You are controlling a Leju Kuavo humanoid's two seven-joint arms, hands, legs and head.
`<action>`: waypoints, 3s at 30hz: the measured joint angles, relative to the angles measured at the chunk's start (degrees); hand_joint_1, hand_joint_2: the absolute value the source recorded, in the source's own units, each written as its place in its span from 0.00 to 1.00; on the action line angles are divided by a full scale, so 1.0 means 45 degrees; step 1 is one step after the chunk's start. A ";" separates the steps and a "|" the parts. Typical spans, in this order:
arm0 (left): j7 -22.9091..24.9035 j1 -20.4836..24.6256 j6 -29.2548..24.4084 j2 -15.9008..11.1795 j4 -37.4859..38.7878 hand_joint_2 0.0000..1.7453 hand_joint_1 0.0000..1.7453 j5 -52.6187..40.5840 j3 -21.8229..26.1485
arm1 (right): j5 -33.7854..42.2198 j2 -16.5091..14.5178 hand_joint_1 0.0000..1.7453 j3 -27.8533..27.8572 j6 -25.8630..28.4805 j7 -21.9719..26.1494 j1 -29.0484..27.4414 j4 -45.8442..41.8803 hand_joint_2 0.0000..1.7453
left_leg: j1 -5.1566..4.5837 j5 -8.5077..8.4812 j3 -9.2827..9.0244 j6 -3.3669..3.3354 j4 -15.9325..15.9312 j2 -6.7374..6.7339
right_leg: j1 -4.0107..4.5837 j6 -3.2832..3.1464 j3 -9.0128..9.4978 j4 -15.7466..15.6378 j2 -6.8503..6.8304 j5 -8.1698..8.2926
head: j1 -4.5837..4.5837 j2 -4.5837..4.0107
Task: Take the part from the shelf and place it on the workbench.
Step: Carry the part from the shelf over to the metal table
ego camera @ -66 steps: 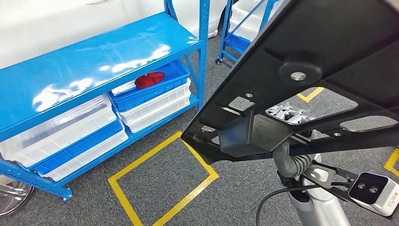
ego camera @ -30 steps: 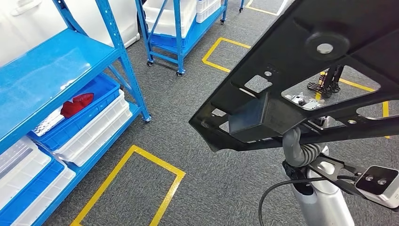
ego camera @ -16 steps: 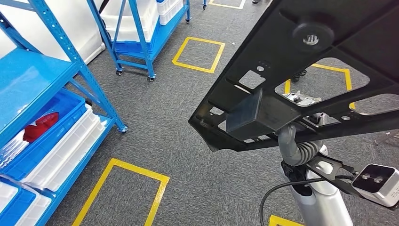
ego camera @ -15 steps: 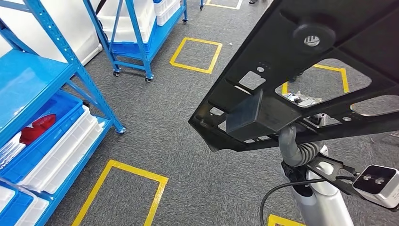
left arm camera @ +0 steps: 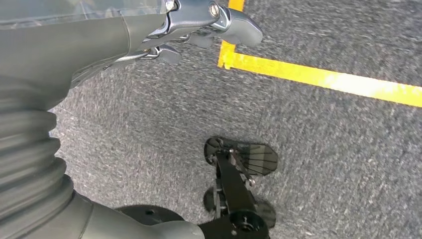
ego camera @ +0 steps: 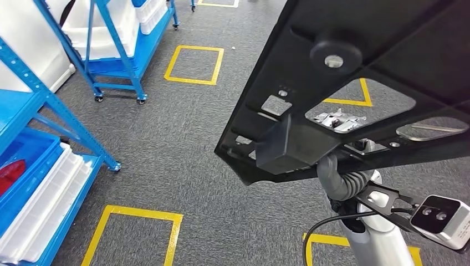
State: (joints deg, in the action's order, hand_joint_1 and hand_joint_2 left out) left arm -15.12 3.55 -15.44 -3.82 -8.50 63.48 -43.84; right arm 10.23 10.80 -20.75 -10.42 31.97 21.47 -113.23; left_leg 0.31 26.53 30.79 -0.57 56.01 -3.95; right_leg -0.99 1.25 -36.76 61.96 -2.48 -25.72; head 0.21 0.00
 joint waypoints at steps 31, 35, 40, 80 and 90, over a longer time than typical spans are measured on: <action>-0.0792 0.0044 0.0039 0.0041 0.0005 1.00 0.00 0.0445 0.0242 | 0.0957 -0.0339 1.00 -0.0986 -0.0175 -0.0713 0.1166 0.0712 1.00 | -0.0053 -0.0010 0.0177 -0.0046 0.0160 -0.0031 | 0.0138 -0.0141 0.0196 -0.0179 -0.0096 -0.0081 | 0.0003 0.0000; -0.0824 0.0091 0.0044 0.0044 0.0002 1.00 0.00 0.0482 0.0242 | 0.1195 -0.0472 1.00 -0.1153 -0.0297 -0.0715 0.1310 0.0811 1.00 | -0.0127 0.0120 0.0079 0.0216 0.0167 -0.0486 | 0.0272 -0.0389 0.0576 -0.1031 -0.0033 0.0104 | -0.0007 0.0000; -0.0985 0.0115 0.0203 0.0062 0.0000 1.00 0.00 0.0594 0.0238 | 0.1537 -0.0652 1.00 -0.1250 -0.0586 -0.0776 0.1476 0.0999 1.00 | 0.0004 0.1605 0.1244 0.0463 0.2869 0.0672 | 0.0176 -0.0635 0.0635 -0.1152 0.0643 0.0206 | -0.0038 0.0000; -0.0735 0.0040 0.0419 0.0133 0.0019 1.00 0.00 0.0422 -0.0195 | 0.1792 -0.0996 1.00 -0.0642 -0.0657 -0.1204 0.1991 0.2560 1.00 | 0.0275 0.0026 0.0543 0.0412 0.0547 0.1986 | 0.0036 -0.0062 0.0443 -0.0902 0.2228 0.0163 | 0.0002 0.0000; -0.0941 0.0041 0.0383 0.0176 0.0019 1.00 0.00 0.0571 -0.0244 | 0.1457 -0.1187 1.00 -0.0787 -0.0531 -0.1075 0.1950 0.2773 1.00 | 0.0107 0.0002 0.0411 -0.0081 0.0357 0.0254 | 0.0061 0.0128 -0.0876 0.1801 0.0508 -0.0755 | 0.0166 0.0000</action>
State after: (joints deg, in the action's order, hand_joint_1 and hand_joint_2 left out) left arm -19.35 3.74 -13.72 -3.03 -8.41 66.05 -44.94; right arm 16.79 5.46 -24.29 -12.81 27.14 30.24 -100.75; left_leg 0.79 26.54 32.64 -0.93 57.62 -2.81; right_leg -0.72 1.83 -40.70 70.07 -0.20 -29.12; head 0.96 0.00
